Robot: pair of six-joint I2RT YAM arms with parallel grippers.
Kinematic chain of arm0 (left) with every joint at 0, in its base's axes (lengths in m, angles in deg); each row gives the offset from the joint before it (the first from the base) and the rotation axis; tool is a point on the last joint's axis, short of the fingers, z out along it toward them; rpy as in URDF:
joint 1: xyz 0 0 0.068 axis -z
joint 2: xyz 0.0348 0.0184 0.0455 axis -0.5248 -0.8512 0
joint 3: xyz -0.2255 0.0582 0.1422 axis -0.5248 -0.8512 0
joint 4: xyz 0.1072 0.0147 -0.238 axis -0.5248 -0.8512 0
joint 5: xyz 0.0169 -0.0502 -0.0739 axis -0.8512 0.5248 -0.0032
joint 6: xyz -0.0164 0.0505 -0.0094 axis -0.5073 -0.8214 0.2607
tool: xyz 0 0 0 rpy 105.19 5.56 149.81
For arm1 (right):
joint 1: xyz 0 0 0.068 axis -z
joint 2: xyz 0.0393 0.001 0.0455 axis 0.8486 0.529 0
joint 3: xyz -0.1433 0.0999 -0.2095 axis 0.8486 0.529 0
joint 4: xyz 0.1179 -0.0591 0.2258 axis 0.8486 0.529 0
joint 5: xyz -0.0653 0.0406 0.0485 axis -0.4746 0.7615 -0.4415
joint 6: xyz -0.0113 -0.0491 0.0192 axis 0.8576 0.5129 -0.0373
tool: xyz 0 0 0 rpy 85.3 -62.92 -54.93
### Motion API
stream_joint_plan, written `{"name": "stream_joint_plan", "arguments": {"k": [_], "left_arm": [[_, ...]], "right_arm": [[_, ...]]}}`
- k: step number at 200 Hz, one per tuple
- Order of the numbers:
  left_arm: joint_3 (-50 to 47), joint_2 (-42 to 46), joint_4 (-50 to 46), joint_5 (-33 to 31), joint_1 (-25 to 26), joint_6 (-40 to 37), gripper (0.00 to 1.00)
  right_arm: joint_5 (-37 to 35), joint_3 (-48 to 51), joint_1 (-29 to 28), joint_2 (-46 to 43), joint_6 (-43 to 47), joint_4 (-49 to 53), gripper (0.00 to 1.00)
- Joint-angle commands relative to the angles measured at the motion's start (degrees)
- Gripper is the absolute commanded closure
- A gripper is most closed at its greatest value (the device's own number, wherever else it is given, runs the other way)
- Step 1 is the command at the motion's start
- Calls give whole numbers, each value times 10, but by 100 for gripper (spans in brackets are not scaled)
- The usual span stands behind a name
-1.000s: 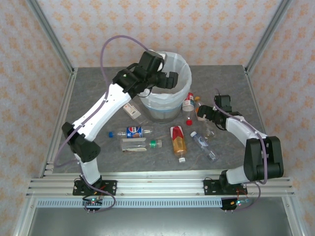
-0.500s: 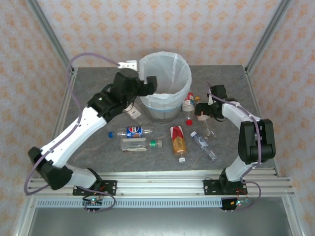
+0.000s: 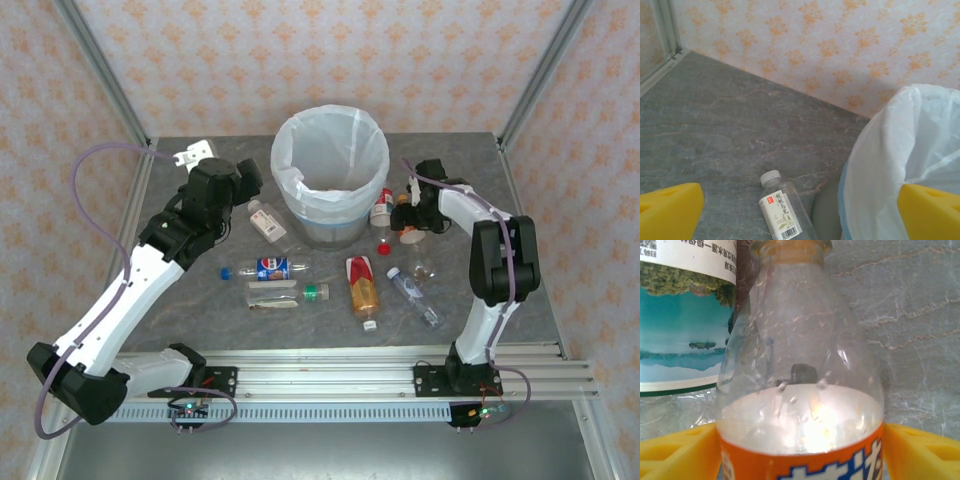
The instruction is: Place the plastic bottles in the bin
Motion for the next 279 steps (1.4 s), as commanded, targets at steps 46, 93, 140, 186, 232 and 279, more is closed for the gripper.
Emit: {"name": "stream_joint_plan", "arguments": {"k": [46,93,140,186,232,279], "left_arm": [[-26,-24,-7,-49,-5,0,0],[-73,-4,39,-51,-6,16,0],[-64,-11,22,-41,-6,19,0],[-56,-24,22,-20,-5,14,0],[-73,-28,60,19,-5,-3,0],[-55,-50,31,-2,-6,12,0]], "right_arm": [[-52,-59,-5,56,1,69,14],[-71,-51,-6,68,-13,47,17],[-119,-27,-6,43,-26,19,27],[-149,-5,-6,7,-45,-9,36],[-184,31,-6,-45,-67,-48,41],[-218,88,-6,-125,-97,-120,44]]}}
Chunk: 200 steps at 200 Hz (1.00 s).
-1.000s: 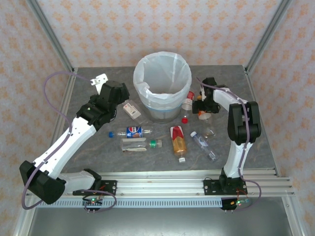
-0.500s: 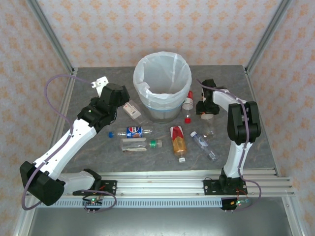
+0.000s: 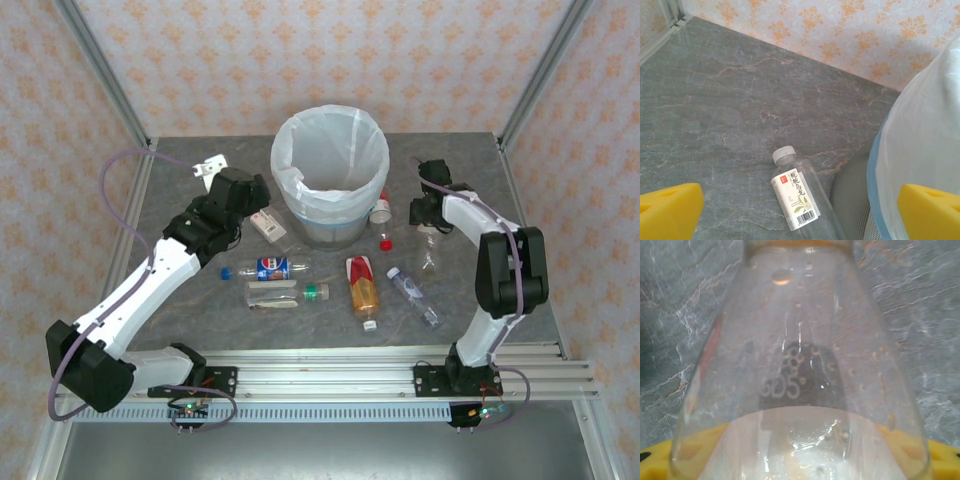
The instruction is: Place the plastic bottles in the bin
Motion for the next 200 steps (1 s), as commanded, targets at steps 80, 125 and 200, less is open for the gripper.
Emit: {"name": "stream_joint_plan", "arguments": {"k": [80,125,200], "left_arm": [[0,1,14,-8,-5,0,0],[-7,2,26,-3,-5,-2,0],[-12,8,24,-13,-5,-3,0]], "right_arm": [[3,90,-3,-204,-80,-149,47],[98,100,-3,-285,-102,-210,49],[291,27,-6,-356,-187,-282,50]]}}
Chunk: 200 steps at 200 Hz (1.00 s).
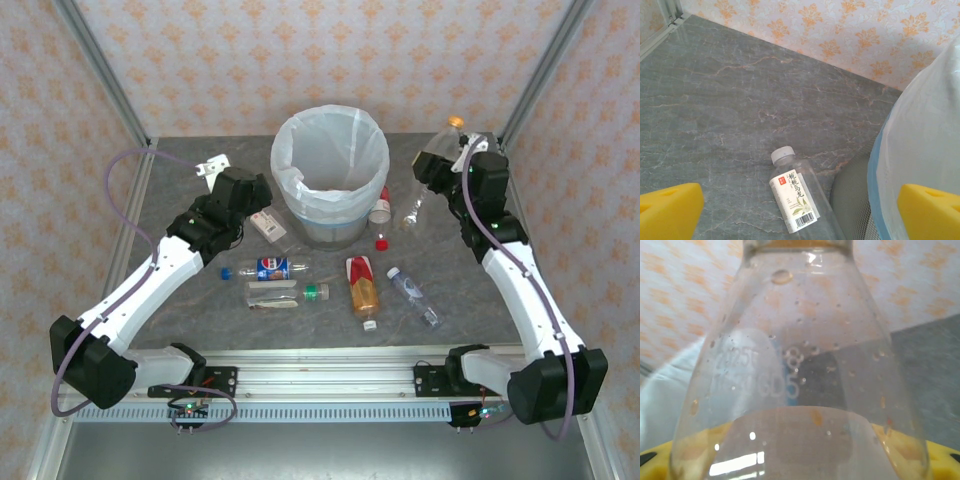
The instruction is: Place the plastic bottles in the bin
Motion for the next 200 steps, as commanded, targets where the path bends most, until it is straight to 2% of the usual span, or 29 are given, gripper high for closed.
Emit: {"name": "stream_joint_plan", "arguments": {"k": [1,58,90,119,165,200], "left_arm": [[-9,16,10,-13,-6,-2,0],[-8,15,4,-23,-6,6,0],[-9,16,8,-12,-6,5,0],[-12,19,-4,-16,-7,10,0],[-16,33,-32,-67,-10,35,0],[-11,23,-36,-45,-10,8,0]], "right_arm": [[83,-42,-6,-12,-46,-55,50],[107,-135,-47,24,-105,-61,49],[101,-211,-86,96,-97,-57,49],[74,-282,-117,160,-97,-60,49],[20,-364,-154,249,-54,-41,49],[-27,-379,-183,293,-4,-14,49]]}}
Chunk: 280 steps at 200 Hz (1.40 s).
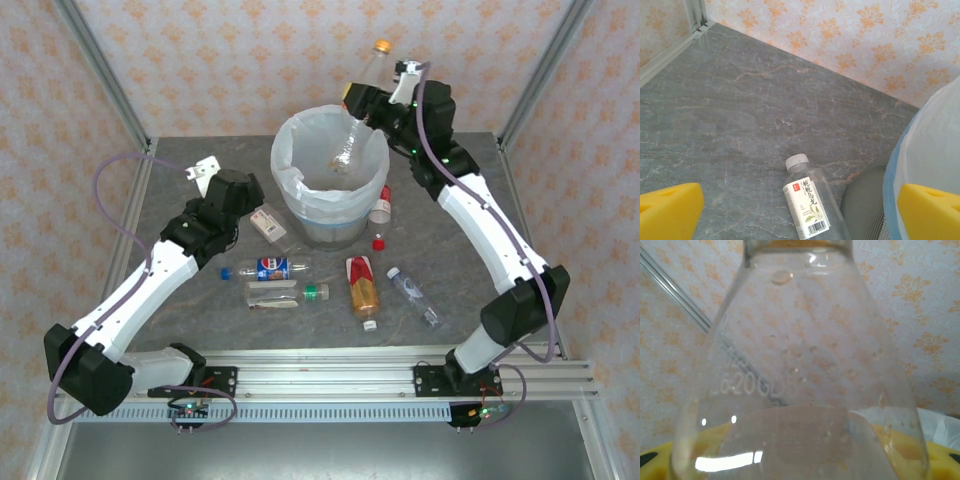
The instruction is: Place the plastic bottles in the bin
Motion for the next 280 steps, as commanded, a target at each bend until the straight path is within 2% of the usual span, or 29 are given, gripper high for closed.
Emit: {"name": "stream_joint_plan", "arguments": {"k": [1,23,40,80,149,182,222,280], "left_arm": [[-3,0,-21,-9,-3,-12,0],[-6,-8,2,41,-3,-46,0],[-10,-8,15,52,-3,-48,0],[-16,-5,22,40,-3,-52,0],[-29,-1,38,42,-3,-51,0],[-30,-3,46,52,-3,-43,0],[-44,-3,74,60,-3,-36,0],[-53,-7,83,82,-6,-44,0]], "right_arm": [[-42,-22,-18,23,45,16,49],[-24,-26,-30,48,48,17,48],[2,-28,-37,64,40,18,48],[15,5,-62,86,54,21,48],[9,56,-64,117,101,32,47],[29,64,-64,139,132,25,45],[21,92,-64,149,139,-27,31],[-20,73,-64,154,178,-1,10]]}}
